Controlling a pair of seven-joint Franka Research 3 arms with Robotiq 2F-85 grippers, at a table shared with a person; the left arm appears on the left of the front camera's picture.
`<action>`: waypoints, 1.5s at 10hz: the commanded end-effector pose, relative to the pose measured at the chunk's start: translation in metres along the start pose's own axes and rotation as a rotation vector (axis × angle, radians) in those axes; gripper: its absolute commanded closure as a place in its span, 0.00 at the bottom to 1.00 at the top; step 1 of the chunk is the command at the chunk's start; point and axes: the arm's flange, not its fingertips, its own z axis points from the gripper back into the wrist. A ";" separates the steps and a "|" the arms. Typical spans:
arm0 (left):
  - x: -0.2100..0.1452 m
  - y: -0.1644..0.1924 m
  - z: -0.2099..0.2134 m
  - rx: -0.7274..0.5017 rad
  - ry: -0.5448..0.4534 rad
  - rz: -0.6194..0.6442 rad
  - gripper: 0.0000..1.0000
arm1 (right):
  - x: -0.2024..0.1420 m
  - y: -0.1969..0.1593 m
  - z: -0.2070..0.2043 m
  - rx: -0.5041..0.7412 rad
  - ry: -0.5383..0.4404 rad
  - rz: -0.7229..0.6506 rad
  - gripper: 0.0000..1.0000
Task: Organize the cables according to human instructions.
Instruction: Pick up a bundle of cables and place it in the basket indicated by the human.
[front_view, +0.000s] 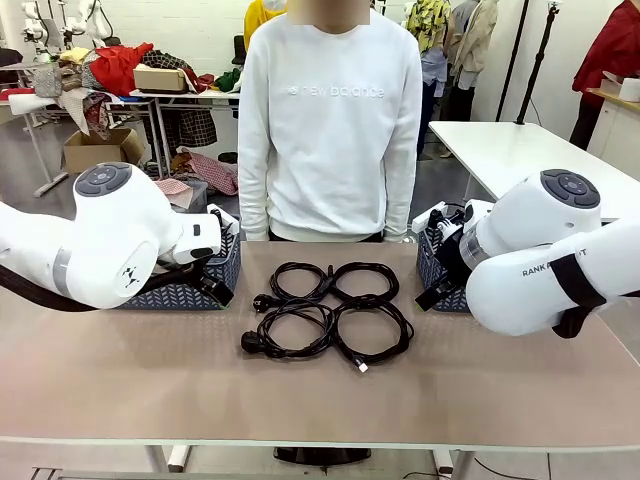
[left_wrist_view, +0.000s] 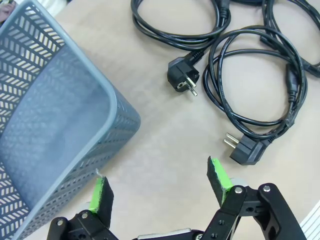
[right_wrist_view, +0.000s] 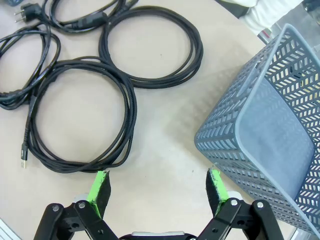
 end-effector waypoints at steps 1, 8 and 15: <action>-0.001 0.002 0.000 -0.001 -0.001 0.005 0.00 | 0.000 0.000 0.000 0.000 0.000 -0.001 0.00; -0.005 0.027 0.052 -0.076 -0.093 -0.098 0.00 | 0.007 -0.030 0.044 0.146 -0.074 0.088 0.00; -0.032 0.087 0.100 -0.246 -0.234 -0.179 0.00 | -0.009 -0.080 0.100 0.254 -0.207 0.121 0.00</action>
